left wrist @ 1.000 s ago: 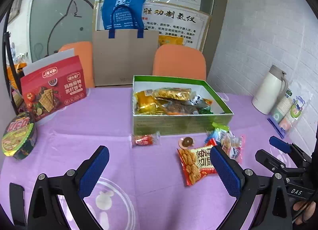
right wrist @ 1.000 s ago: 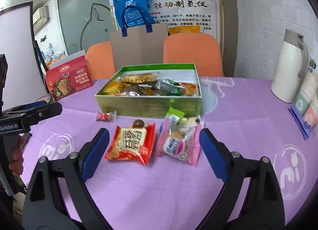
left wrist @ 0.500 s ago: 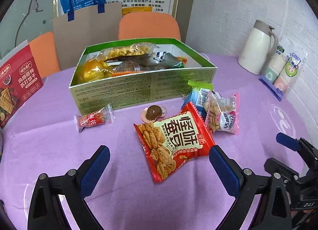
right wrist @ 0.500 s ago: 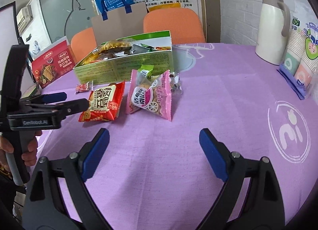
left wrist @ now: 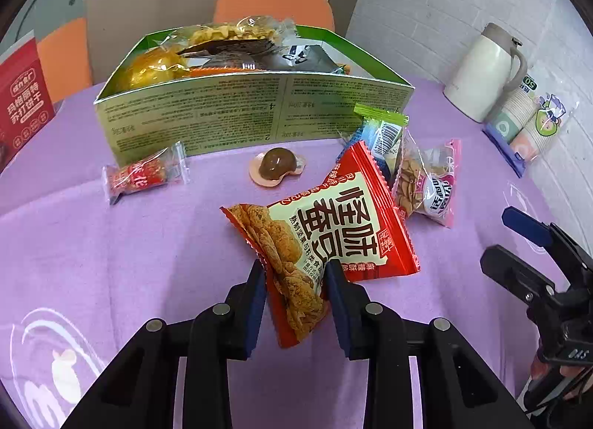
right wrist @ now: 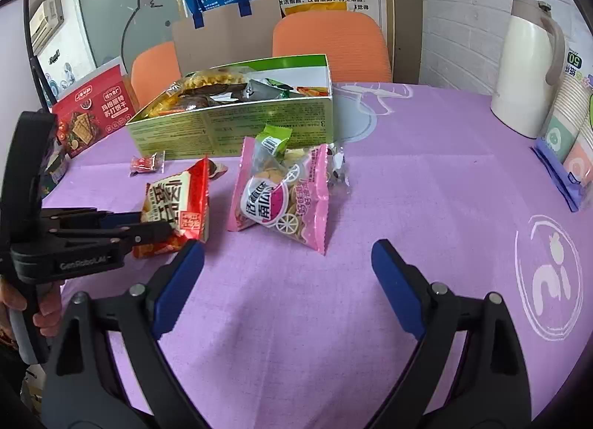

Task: Organize snacks
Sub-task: 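Move the left gripper to the red snack bag and grasp it, then lift the red bag with the left gripper while the right gripper moves to the pink seed bag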

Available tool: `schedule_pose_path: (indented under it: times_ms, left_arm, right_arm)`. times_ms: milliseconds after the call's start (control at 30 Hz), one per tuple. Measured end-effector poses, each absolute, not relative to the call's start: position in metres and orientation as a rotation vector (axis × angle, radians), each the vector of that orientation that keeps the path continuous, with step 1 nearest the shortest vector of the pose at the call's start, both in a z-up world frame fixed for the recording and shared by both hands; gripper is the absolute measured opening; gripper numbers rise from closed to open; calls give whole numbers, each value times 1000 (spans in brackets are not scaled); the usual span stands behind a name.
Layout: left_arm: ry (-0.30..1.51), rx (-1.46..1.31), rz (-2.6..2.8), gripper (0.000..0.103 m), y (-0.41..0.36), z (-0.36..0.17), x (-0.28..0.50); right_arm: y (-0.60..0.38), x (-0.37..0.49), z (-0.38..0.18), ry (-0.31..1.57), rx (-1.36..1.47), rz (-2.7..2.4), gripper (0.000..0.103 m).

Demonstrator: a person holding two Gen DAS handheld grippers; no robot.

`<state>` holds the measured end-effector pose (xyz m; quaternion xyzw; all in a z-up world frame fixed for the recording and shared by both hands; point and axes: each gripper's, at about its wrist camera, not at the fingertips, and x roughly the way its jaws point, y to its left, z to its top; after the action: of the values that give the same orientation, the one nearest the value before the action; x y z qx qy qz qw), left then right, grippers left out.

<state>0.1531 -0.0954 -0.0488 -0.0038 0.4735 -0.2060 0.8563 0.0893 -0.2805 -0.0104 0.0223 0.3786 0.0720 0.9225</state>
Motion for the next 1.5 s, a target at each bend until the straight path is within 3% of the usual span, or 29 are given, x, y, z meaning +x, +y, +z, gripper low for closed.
schedule_pose_path:
  times_ms: [367, 500, 600, 633, 667, 1000, 1100, 1167, 1300, 1500]
  left_arm:
    - [985, -2, -375, 32, -52, -34, 114]
    - [993, -9, -373, 32, -46, -33, 111]
    - [994, -7, -373, 32, -50, -34, 113]
    - [993, -5, -374, 32, -51, -34, 114]
    - [993, -5, -375, 32, -50, -34, 114]
    - [983, 8, -366, 35, -44, -35, 109]
    - [964, 26, -360, 49, -40, -30, 107]
    - [943, 30, -360, 57, -37, -23, 108]
    - [876, 28, -392, 73, -36, 3, 113]
    - [848, 61, -481, 80, -53, 16, 134]
  right_arm:
    - [-267, 112, -18, 790, 5, 166, 92]
    - [-262, 121, -24, 816, 5, 166, 86]
    - [-259, 124, -27, 834, 2, 174, 68]
    - [-257, 124, -27, 843, 2, 180, 55]
    - [-255, 124, -28, 851, -2, 181, 52]
    - [-233, 93, -13, 821, -17, 352, 51]
    - [-246, 95, -7, 804, -2, 316, 55]
    - [-252, 99, -1, 781, 1, 286, 69]
    - [-256, 119, 9, 730, 7, 315, 72]
    - [-255, 162, -2, 783, 14, 340, 72]
